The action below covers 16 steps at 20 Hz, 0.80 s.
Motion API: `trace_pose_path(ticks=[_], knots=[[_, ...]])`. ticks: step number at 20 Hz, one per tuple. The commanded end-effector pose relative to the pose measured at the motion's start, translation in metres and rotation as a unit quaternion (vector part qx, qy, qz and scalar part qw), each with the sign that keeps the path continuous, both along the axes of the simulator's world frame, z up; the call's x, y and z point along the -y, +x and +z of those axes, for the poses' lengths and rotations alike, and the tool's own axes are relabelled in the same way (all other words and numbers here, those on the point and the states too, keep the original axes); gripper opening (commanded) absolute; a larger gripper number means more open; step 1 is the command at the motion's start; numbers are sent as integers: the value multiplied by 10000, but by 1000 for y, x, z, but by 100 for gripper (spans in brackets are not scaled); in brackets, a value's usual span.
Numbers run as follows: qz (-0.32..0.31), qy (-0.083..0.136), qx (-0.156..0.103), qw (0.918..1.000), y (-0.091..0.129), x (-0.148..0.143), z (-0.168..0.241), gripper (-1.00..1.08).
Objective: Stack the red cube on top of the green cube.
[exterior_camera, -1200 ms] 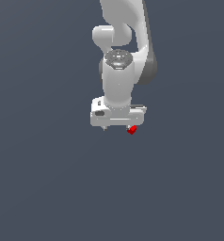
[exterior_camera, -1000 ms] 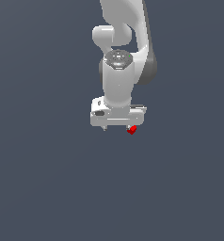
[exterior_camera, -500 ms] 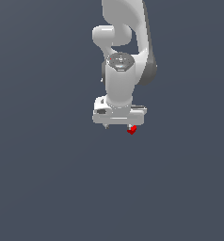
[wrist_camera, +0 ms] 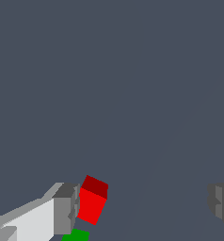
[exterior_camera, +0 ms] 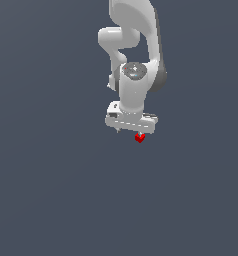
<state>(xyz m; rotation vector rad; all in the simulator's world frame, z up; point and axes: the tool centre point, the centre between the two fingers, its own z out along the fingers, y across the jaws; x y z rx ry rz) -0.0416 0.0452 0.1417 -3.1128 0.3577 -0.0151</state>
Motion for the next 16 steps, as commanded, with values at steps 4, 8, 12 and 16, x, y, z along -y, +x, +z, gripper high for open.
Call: trace_pose_path(ticks=[4, 8, 12, 16], knots=[[-566, -8, -15, 9984, -20, -15, -19, 100], [-963, -14, -26, 9953, -32, -28, -33, 100], [-1337, -19, -36, 9910, -43, -41, -46, 100], [-1633, -23, -45, 9866, -51, -52, -56, 100]])
